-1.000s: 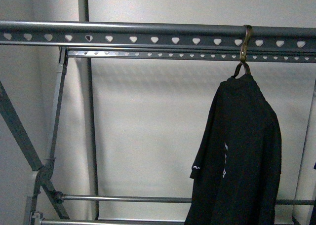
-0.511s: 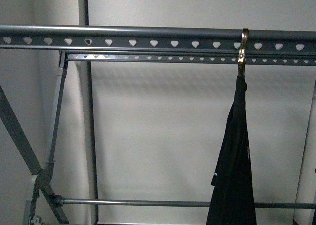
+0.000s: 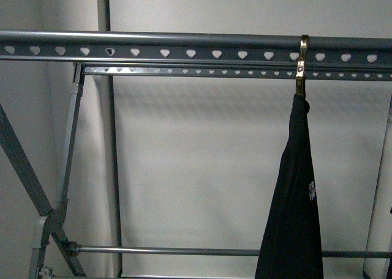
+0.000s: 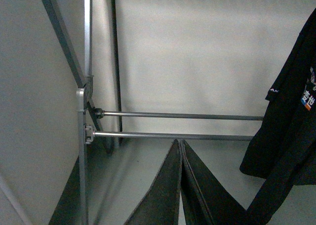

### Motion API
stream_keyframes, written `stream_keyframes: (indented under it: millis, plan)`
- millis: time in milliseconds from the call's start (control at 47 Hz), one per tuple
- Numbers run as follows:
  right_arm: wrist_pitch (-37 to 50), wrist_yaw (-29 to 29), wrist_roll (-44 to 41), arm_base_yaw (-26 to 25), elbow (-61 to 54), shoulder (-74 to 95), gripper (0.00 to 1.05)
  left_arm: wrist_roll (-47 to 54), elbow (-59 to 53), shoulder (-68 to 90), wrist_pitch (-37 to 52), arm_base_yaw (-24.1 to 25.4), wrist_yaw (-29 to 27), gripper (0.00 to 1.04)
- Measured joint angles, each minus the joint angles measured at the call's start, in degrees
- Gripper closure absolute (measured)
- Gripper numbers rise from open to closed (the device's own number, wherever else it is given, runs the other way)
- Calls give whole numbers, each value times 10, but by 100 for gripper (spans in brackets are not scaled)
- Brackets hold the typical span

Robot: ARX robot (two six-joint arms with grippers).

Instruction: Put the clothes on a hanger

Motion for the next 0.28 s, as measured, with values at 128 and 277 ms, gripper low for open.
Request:
stream_keyframes:
  millis: [128,277]
  plan:
    - [0,0,0,0,-6,-6,102,0,0,0,0,0,0,101]
    - [0,-1,0,0,-30,-28,85,0,0,0,0,0,0,97]
